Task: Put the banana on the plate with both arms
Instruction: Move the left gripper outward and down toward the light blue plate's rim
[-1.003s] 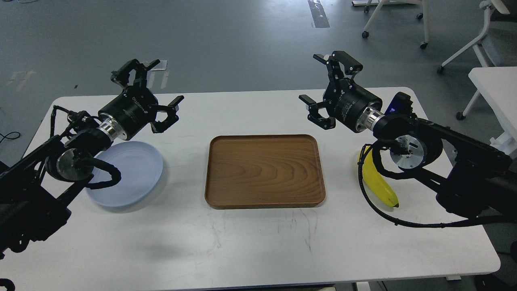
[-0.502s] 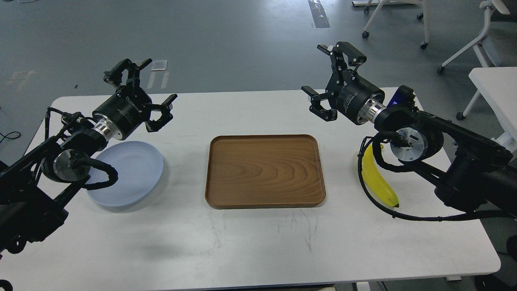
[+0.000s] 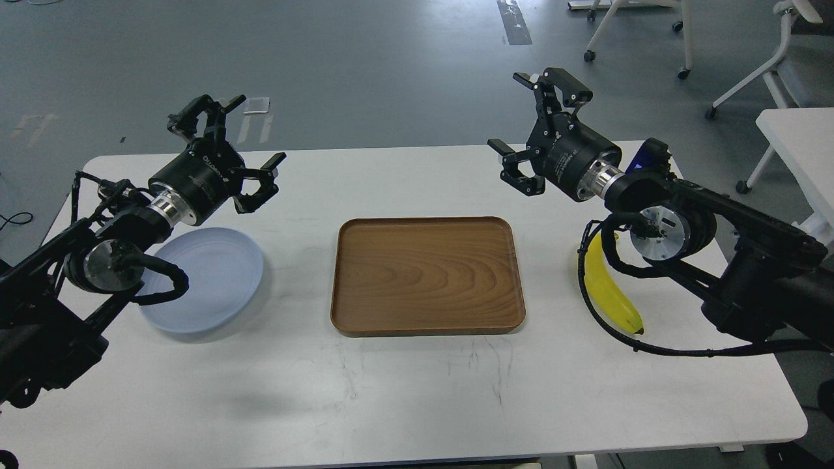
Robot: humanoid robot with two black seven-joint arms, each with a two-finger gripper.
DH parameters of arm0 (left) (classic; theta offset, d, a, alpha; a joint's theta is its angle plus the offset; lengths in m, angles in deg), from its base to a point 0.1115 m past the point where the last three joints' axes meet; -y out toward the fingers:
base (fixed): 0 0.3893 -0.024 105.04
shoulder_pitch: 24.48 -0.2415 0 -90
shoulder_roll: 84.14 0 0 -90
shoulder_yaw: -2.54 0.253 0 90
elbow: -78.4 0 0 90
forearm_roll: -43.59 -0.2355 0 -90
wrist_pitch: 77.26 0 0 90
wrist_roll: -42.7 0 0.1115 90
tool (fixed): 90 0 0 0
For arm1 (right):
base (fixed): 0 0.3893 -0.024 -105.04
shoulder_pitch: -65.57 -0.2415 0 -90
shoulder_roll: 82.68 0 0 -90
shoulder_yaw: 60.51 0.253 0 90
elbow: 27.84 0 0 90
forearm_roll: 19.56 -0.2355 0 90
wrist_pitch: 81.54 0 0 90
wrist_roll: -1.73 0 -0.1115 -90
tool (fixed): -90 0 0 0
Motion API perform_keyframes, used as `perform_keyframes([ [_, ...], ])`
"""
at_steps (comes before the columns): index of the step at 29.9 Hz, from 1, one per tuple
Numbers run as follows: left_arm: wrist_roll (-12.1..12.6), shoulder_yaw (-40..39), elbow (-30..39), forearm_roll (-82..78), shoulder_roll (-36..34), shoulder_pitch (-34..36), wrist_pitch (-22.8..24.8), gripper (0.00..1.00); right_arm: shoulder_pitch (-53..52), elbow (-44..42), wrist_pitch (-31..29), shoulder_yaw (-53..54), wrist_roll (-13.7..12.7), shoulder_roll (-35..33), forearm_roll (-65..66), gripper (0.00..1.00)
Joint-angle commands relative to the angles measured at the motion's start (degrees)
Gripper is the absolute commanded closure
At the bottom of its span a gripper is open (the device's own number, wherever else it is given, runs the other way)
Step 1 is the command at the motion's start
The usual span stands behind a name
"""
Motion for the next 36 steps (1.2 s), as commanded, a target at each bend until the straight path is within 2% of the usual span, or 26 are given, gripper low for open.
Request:
perform_keyframes([
  [1, 0.11, 0.00, -0.02, 0.03, -0.21, -0.07, 0.42, 0.02, -0.38, 0.03, 0.03, 0.00, 0.00, -0.04, -0.05, 0.00],
  [10, 0.11, 0.26, -0.02, -0.06, 0.05, -0.33, 0.33, 0.02, -2.14, -1.99, 0.55, -0.27, -0.18, 1.01, -0.14, 0.00],
  [18, 0.11, 0.61, -0.37, -0.14, 0.93, -1.12, 0.16, 0.02, -3.90, -7.52, 0.55, -1.06, -1.67, 6.02, -0.14, 0.00],
  [25, 0.37, 0.70, -0.55, -0.49, 1.37, -1.56, 0.16, 0.02, -5.48, -8.40, 0.38, -1.41, -3.43, 6.29, -0.22, 0.00],
  [36, -0.25, 2.11, -1.69, -1.90, 0.67, -0.51, -0.11, 0.02, -5.30, -8.32, -0.06, -1.93, -3.43, 6.02, -0.31, 0.00],
])
